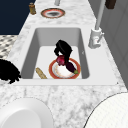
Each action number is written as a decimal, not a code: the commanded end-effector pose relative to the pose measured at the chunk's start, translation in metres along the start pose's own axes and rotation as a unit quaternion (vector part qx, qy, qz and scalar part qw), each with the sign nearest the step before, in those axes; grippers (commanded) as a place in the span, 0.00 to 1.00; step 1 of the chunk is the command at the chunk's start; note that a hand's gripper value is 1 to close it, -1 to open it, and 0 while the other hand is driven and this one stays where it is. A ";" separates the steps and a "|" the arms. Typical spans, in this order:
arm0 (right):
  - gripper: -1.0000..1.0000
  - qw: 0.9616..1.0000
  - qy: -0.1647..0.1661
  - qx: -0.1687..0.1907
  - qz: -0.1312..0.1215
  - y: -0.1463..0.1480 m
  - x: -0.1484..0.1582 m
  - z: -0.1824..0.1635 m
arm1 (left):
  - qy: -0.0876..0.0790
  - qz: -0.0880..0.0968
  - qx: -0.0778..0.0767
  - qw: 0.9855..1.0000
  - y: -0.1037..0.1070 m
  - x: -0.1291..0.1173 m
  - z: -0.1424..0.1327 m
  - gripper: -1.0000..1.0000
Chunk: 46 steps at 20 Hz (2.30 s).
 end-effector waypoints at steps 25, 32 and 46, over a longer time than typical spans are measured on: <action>0.50 1.000 0.000 0.000 0.000 0.000 0.000 0.000 | -0.009 0.033 0.022 0.999 0.092 0.128 0.161 1.00; 0.50 1.000 0.000 0.000 0.000 0.000 0.000 0.000 | 0.018 0.032 0.032 0.999 0.095 0.158 0.197 1.00; 0.50 1.000 0.000 0.000 0.000 0.000 0.000 0.000 | 0.025 0.010 0.024 0.999 0.075 0.210 0.259 1.00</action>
